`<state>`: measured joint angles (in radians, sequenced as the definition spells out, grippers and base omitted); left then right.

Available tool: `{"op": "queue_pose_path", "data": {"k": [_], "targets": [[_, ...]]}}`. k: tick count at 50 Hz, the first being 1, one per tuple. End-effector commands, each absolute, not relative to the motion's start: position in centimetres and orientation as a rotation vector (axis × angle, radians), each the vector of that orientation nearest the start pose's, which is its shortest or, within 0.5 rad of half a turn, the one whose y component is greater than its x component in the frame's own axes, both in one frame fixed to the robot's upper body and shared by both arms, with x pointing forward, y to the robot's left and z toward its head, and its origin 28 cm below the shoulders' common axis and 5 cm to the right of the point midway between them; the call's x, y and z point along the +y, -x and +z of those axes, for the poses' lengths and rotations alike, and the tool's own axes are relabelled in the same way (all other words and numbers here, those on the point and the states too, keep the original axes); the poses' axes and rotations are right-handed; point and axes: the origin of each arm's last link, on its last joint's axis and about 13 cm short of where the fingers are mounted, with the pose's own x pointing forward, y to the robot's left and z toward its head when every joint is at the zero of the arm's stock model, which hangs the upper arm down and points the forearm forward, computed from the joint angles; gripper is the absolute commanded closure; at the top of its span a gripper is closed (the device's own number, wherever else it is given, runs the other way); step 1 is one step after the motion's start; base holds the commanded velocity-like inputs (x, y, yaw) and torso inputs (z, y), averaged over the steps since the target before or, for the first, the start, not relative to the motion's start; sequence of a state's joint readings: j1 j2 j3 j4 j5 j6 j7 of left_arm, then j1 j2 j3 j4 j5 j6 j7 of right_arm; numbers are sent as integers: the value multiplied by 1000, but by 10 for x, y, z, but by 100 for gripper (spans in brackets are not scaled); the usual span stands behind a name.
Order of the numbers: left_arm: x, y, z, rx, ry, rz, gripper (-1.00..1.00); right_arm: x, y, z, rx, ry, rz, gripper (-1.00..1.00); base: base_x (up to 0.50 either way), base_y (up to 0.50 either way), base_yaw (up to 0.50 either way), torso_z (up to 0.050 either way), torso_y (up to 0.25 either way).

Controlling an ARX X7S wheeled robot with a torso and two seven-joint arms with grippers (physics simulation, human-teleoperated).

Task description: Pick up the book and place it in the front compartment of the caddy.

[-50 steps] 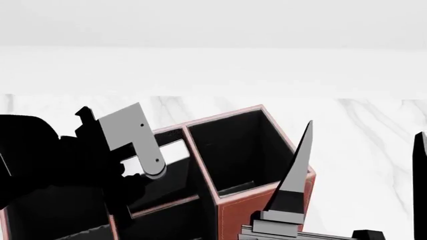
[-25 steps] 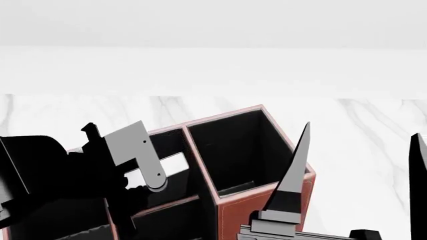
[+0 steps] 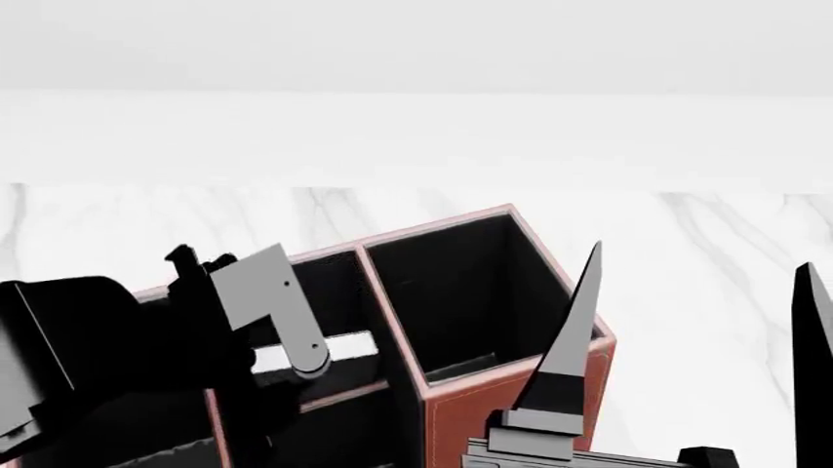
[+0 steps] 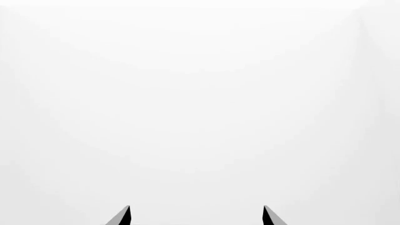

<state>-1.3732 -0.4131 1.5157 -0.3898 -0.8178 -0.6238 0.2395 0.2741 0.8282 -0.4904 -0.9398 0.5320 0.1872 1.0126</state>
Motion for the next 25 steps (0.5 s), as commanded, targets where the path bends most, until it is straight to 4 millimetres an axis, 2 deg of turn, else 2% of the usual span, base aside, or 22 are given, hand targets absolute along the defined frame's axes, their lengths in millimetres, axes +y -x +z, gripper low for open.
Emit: {"op": "queue_pose_path", "data": {"k": [1,14,23,25], "targets": [[205,-368,177,511,-768,-767,-100,-103,-160,193,-548,-26,-88,-100,0,0,0,0,0],[207,-359,188,494,-747,-744,-100,-103,-159,194,-548,-29,-88,-100,0,0,0,0,1],[208,-336,193,448,-661,-701,-100,-102,-161,190,-537,-29,-80,-100,0,0,0,0,0],[206,-327,195,408,-585,-705,-100,-101,-161,190,-537,-29,-78,-100,0,0,0,0,0]]}}
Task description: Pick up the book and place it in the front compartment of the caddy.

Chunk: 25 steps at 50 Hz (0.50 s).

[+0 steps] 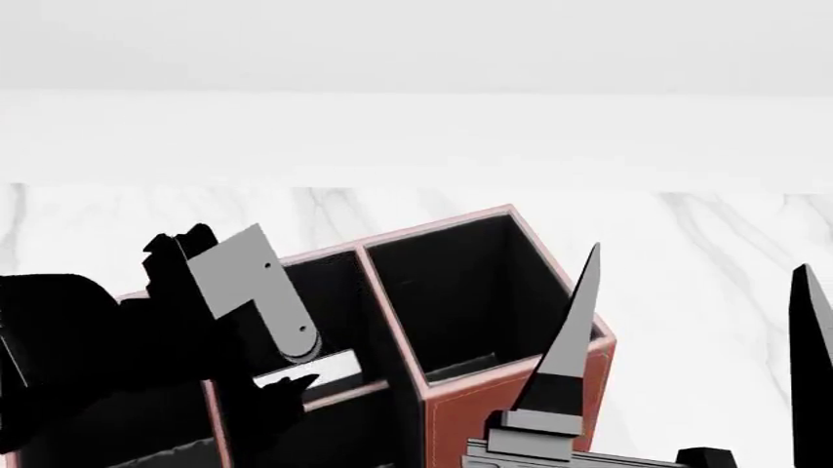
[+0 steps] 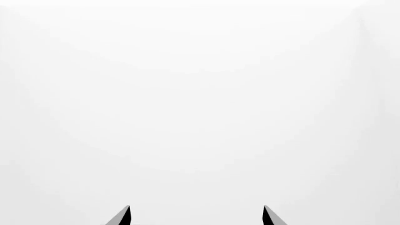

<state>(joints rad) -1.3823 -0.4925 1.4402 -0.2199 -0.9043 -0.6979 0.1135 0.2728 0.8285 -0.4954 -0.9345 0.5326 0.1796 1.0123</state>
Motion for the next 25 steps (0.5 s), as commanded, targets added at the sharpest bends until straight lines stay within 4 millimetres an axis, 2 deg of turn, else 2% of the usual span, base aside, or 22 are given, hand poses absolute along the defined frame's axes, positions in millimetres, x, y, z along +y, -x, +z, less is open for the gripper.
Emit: {"op": "queue_pose_path", "data": {"k": [1,3,6,12,15,17,22,25], "targets": [[207,-323,196,380,-578,-708,-100,-101,-161,190,-536,-30,-78,-100,0,0,0,0,0],[206,-317,194,342,-557,-739,-100,-102,-161,190,-536,-29,-79,-100,0,0,0,0,0],[203,-296,198,265,-461,-779,-100,-101,-160,191,-536,-29,-77,-100,0,0,0,0,0],[199,-261,202,110,-318,-745,-100,-99,-159,192,-541,-22,-71,-100,0,0,0,0,0],[200,-253,204,46,-289,-719,-100,-99,-158,193,-543,-21,-69,-100,0,0,0,0,0],[199,-244,209,-61,-244,-710,-100,-99,-158,193,-543,-20,-69,-100,0,0,0,0,0],[198,-226,212,-155,-185,-665,-100,-98,-158,193,-541,-20,-68,-100,0,0,0,0,0],[199,-219,205,-227,-187,-626,-100,-98,-158,193,-544,-20,-68,-100,0,0,0,0,0]]}}
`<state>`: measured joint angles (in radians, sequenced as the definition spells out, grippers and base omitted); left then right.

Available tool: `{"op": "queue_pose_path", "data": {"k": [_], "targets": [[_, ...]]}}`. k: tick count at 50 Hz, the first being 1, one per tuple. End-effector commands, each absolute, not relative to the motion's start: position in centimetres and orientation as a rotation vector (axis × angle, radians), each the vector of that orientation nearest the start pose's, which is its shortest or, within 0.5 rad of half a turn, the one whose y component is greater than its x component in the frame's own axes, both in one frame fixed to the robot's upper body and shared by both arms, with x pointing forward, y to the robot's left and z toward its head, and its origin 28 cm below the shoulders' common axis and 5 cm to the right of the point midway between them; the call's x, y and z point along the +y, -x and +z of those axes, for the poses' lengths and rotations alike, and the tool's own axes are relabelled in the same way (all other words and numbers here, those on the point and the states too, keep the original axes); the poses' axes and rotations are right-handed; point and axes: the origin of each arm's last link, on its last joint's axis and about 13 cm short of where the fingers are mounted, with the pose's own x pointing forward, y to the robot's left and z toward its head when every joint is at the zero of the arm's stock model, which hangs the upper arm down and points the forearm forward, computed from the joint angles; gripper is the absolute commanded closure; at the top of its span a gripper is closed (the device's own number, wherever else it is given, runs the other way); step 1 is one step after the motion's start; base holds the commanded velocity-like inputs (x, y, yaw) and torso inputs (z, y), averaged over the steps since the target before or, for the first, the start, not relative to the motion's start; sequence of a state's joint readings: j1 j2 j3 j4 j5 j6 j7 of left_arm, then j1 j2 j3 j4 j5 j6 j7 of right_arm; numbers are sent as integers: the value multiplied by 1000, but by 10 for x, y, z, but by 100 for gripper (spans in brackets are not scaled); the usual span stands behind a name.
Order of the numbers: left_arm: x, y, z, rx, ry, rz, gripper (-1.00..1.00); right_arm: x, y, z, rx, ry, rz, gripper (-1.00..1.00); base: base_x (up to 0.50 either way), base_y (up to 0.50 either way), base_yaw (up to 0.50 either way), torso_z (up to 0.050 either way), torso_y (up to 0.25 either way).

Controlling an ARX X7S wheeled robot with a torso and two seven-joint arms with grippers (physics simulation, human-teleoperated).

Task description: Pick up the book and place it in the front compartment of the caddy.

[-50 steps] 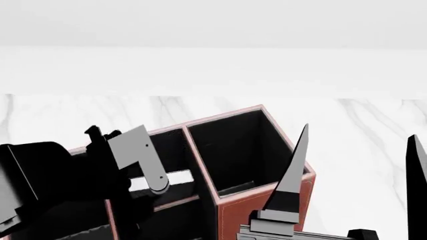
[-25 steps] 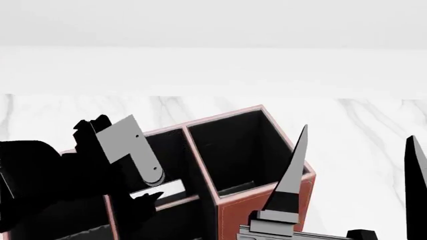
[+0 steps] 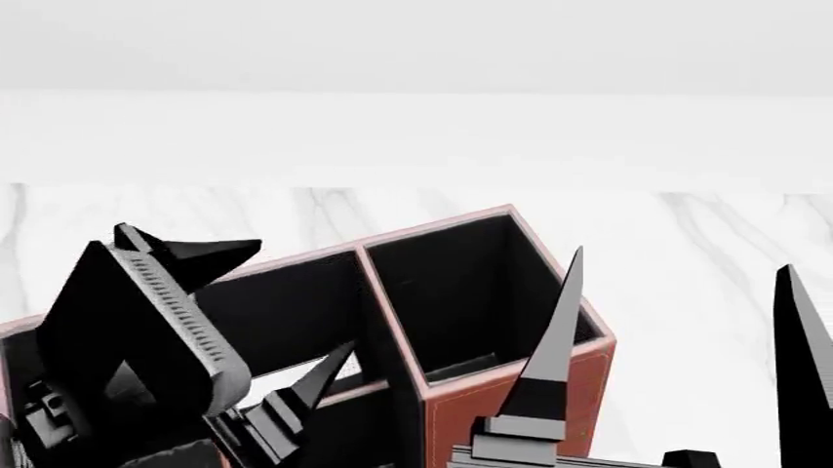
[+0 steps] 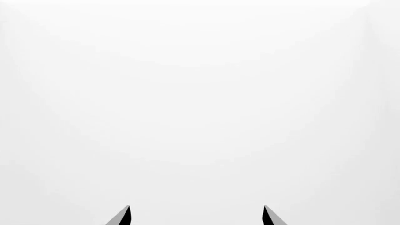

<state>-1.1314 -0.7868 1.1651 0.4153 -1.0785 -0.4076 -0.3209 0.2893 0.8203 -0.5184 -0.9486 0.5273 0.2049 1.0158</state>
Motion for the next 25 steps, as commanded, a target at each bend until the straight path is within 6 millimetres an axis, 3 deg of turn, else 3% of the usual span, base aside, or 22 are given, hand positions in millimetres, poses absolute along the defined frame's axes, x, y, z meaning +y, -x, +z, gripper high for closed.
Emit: {"op": "queue_pose_path", "data": {"k": [1,13,25], "targets": [[199,-217,203,-231,-158,-632,-100,-98,-158,193,-545,-21,-68,-100,0,0,0,0,0],[193,-186,181,-427,-70,-551,-100,-99,-158,193,-547,-22,-70,-100,0,0,0,0,0],[195,-175,169,-511,-45,-423,-100,-97,-159,192,-543,-20,-64,-100,0,0,0,0,0]]}}
